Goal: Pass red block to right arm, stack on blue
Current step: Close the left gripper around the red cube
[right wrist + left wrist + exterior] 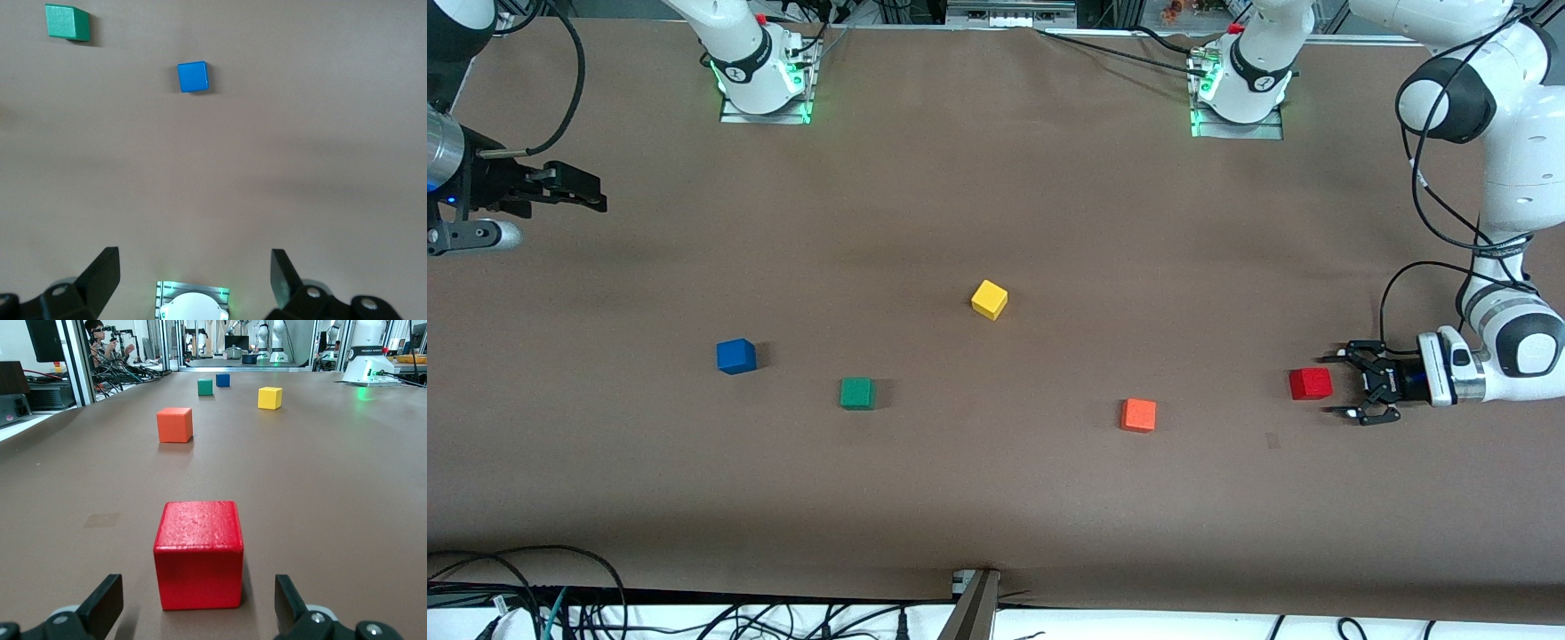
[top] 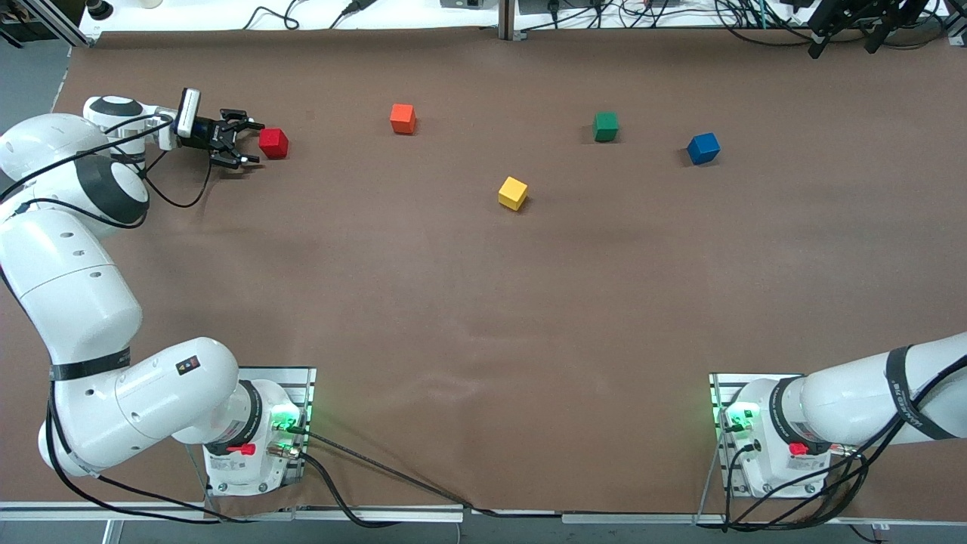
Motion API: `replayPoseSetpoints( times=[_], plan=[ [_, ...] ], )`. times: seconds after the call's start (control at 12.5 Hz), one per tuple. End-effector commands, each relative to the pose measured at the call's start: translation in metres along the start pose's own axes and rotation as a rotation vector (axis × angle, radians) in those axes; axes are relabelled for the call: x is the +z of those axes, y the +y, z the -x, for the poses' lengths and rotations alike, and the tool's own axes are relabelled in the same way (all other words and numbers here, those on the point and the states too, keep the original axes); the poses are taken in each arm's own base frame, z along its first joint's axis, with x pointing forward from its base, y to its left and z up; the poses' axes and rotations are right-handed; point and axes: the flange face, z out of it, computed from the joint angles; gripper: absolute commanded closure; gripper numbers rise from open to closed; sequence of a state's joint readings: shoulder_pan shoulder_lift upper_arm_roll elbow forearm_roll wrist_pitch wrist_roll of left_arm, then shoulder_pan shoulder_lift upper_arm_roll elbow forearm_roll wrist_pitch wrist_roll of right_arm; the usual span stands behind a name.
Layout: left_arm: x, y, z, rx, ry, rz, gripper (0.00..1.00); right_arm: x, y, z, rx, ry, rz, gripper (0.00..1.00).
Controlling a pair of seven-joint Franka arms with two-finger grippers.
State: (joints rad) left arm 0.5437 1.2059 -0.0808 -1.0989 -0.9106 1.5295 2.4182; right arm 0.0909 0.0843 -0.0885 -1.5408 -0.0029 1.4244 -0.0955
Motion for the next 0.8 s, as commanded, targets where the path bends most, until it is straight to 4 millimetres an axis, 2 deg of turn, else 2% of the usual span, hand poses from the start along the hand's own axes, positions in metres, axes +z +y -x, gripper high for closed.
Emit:
replayPoseSetpoints(
  times=[0.0, 0.32, 0.72],
  plan=[
    [0.008, -0.002, 0.009, 0.058, 0.032, -0.011, 0.0, -0.004, 0.001, 0.0, -0.001, 0.008, -0.018, 0.0],
    [0.022, 0.0, 0.009, 0.065, 0.066, 0.002, 0.0, -0.004, 0.001, 0.0, 0.0, 0.007, -0.018, 0.0],
    [0.025, -0.001, 0.005, 0.068, 0.083, 0.011, 0.0, -0.004, 0.001, 0.0, 0.0, 0.007, -0.018, 0.0]
  ],
)
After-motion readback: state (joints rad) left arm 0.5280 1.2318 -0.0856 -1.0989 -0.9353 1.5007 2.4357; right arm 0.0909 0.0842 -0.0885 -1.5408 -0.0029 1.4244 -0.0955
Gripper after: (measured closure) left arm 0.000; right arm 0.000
